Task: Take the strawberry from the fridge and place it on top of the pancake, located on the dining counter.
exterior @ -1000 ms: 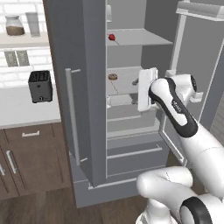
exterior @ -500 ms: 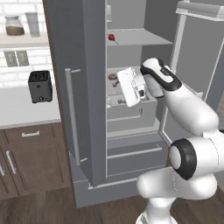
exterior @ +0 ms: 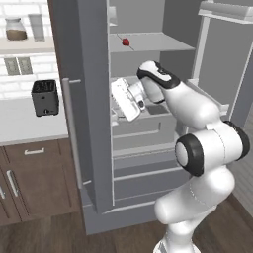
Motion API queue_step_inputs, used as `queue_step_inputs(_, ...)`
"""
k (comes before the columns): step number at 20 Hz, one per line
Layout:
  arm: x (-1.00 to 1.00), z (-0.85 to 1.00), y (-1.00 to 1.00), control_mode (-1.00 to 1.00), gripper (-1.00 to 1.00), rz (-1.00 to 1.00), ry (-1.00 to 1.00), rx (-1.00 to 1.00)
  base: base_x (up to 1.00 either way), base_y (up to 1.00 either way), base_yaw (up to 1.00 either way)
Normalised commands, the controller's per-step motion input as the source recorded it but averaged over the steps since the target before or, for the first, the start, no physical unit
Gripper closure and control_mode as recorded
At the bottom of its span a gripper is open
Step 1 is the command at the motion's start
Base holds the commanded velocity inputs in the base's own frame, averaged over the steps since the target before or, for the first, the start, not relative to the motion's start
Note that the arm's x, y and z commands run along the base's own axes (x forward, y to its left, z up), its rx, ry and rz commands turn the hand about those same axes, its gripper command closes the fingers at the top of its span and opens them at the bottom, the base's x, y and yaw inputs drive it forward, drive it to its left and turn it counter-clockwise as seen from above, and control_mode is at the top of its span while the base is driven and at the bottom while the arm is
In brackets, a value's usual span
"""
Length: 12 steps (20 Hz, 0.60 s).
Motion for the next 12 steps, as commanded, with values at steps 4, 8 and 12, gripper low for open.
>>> queue_step_inputs(4, -0.18, -0.05, 0.62, -1.0, -1.0, 0.0, -0.03, 0.0, 0.0, 0.0, 0.0)
queue_step_inputs(8, -0.3, -0.26, 0.41, -1.0, -1.0, 0.0, 0.0, 0.0, 0.0, 0.0, 0.0)
queue_step_inputs(12, -0.12, -0.18, 0.37, -1.0, -1.0, -0.01, -0.04, 0.0, 0.0, 0.0, 0.0)
